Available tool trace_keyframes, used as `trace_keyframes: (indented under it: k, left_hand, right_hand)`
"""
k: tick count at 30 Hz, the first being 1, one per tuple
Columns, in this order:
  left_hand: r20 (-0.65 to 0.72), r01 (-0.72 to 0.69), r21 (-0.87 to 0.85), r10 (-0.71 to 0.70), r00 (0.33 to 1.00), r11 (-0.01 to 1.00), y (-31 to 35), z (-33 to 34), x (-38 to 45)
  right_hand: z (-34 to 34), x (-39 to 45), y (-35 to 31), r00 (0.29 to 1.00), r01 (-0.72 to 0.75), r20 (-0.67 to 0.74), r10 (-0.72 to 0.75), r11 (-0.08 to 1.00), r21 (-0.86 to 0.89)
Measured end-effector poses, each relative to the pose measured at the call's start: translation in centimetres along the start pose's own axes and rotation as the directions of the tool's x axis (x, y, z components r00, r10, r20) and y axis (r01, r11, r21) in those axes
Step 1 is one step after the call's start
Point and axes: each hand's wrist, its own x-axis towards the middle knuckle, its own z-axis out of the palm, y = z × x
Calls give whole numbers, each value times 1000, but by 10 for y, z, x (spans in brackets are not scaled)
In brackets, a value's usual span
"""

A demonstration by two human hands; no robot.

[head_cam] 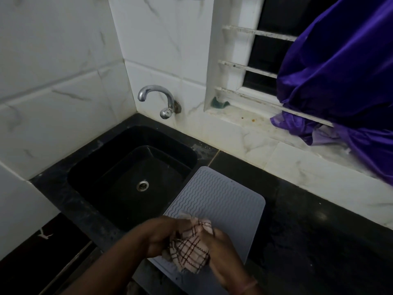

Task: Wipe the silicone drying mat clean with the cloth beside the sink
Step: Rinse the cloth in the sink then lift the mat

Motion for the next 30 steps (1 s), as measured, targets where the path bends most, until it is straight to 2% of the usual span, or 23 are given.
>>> trace_keyframes:
  k: [2,5,7,9,11,13,15,17,20,22,24,26,28,30]
  left_hand:
    - [14,45,89,-47,999,995,5,-15,6]
    - [-15,19,214,-16,1000,977,16,-43,12]
    - [-4,-73,190,75,997,979,24,-58,13]
    - [-8,-180,43,181,983,983,30,-77,15]
    - [-45,-305,-48,303,952,951,37,-99,16]
    - [-117,-420,-66,411,904,905,46,-124,14]
    - [-86,-501,-115,493,866,858,58,-154,9]
    - [-10,-584,4,584,812,812,73,-186,2]
    - [-115,-617,376,696,709,691,100,-244,-4]
    - [-153,-602,487,740,655,633,117,-272,-8]
    - [-146,-620,538,787,599,571,129,-293,-12]
    - [-147,-652,593,860,489,473,137,-311,-11]
    - [-171,-650,651,910,377,392,141,-328,0]
    - [-211,-615,683,912,351,394,144,-346,11]
  right_hand:
    - [5,7,2,999,-40,-12,41,995,92]
    - [23,21,5,997,-40,67,22,959,281]
    - [34,31,4,995,-20,101,-18,932,361]
    - [52,46,-3,994,-9,107,-33,928,372]
    - [78,63,-15,996,45,66,-65,962,268]
    - [104,85,-25,993,115,-44,-111,988,106]
    - [131,106,-33,975,192,-103,-197,979,-63]
    - [155,126,-42,951,269,-117,-287,951,-150]
    - [191,157,-51,940,328,-8,-341,910,-255]
    - [213,172,-56,912,390,86,-401,781,-488]
    - [237,188,-59,874,408,115,-472,583,-703]
    - [261,206,-64,801,443,141,-581,418,-793]
    - [278,221,-72,724,477,166,-670,312,-822]
    - [289,232,-84,697,436,177,-695,215,-874]
